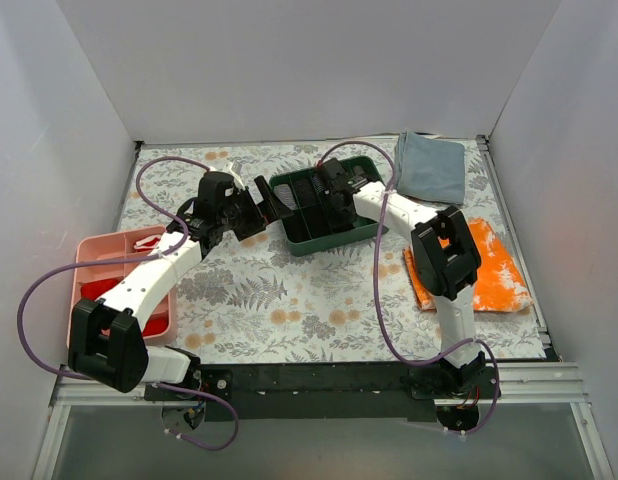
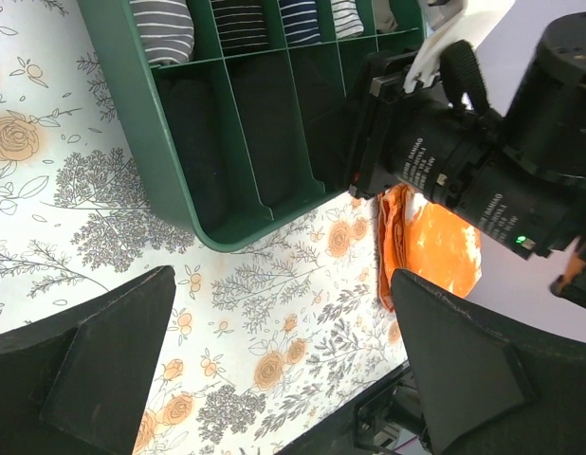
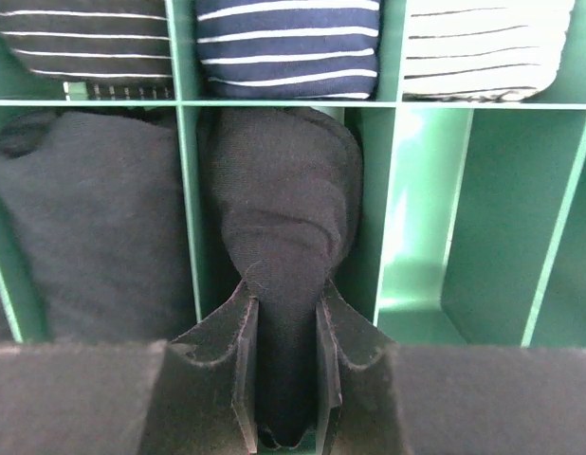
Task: Roll the underwear
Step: Place the underwear in the storage box.
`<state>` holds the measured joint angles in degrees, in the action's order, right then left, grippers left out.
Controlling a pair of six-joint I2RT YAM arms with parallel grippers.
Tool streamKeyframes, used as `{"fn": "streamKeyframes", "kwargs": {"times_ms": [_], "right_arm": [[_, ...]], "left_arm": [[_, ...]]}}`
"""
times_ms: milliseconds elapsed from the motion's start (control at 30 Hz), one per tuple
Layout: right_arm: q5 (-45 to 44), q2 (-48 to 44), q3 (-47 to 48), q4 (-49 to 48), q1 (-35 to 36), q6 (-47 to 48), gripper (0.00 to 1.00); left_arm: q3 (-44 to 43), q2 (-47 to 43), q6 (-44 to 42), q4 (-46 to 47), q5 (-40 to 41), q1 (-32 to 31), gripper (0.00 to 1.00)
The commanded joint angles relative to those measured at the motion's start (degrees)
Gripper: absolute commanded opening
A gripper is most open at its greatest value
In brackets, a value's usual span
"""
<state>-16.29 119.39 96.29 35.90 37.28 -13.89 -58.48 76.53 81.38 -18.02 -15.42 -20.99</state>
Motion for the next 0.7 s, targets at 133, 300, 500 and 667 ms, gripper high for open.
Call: {"fn": "streamKeyframes", "kwargs": {"times_ms": [133,300,500,667], "right_arm": [[3.38,-3.73,-9.88,-9.26,-0.45,-2.45,0.01],[3.02,-4.96,-14.64,-16.46,-0.45,-2.81,0.01],[3.02,-8.03,-17.09,-19.02,-0.45,-2.19,0.35],[2.41,-12.86,-17.89,-19.64,-0.45,-0.88,0.62]], "left_arm": [[1.43,-0.95,0.0,0.18,-0.58,0.52,0.98],[1.7,-0.95,0.27,0.62,-0.66,0.52,0.98],[1.88,-1.3,0.18,0.53,-0.58,0.52,0.98],[2.05,-1.3,0.09,0.62,-0.75,0.52,0.98]]}}
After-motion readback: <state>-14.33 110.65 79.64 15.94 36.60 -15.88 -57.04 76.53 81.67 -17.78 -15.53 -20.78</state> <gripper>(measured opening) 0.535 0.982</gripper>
